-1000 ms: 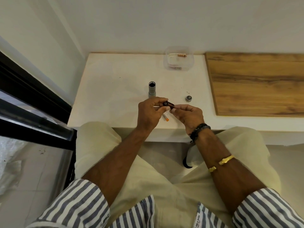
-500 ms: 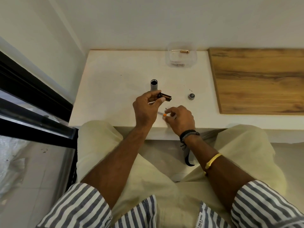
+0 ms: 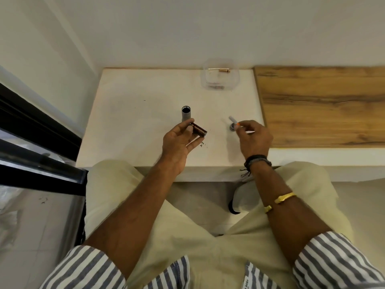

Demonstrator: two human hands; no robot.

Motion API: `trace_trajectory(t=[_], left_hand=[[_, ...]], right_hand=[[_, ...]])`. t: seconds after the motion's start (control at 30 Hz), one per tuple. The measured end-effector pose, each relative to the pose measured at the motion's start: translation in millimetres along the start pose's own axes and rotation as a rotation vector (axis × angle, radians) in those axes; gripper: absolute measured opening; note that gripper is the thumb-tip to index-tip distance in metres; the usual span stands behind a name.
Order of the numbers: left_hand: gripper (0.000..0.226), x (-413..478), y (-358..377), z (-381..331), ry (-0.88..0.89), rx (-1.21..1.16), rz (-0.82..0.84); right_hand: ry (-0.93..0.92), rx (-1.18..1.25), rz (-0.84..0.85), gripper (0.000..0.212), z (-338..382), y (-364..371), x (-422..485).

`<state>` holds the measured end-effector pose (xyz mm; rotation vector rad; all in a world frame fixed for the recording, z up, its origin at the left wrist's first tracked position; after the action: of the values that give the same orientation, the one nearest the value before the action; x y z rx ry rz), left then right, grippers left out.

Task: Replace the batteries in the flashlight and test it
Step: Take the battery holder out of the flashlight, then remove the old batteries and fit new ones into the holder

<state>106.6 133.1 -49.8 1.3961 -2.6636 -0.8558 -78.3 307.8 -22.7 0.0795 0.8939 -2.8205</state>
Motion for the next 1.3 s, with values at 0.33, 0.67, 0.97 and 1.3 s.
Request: trace_trajectory(t=[0.33, 0.67, 0.97, 1.3], left_hand=[[0.034, -7.4, -5.9, 19.8, -0.177, -0.196, -0.062], [0.030, -11.7, 20.5, 8.8, -0.178, -0.222, 0.167], [0.035, -15.7, 30.3, -1.1, -0.116, -0.167, 0.220], [0.031, -16.4, 19.0, 0.3, -0.070, 0.089, 0.248]], right_hand=[[0.135, -0.130, -0.022, 0.017, -27.8, 3.1, 27.9], [0.116, -0.146, 0.006, 0.026, -26.1, 2.7, 23.7], [0.011, 0.130, 0.369, 0.010, 20.0, 18.5, -31.9], [-0.229, 0.034, 0.514, 0.018, 47.2, 33.2, -75.0]])
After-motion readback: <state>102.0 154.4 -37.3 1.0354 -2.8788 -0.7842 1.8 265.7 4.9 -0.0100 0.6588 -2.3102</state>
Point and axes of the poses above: each hand's wrist, its own x-axis towards the middle knuckle, its own y-axis out of the palm, z = x × y, the point moved 9 cm from there along x, towards the middle knuckle, and after that the axes turned 12 degrees about y, right-handed, at the moved point
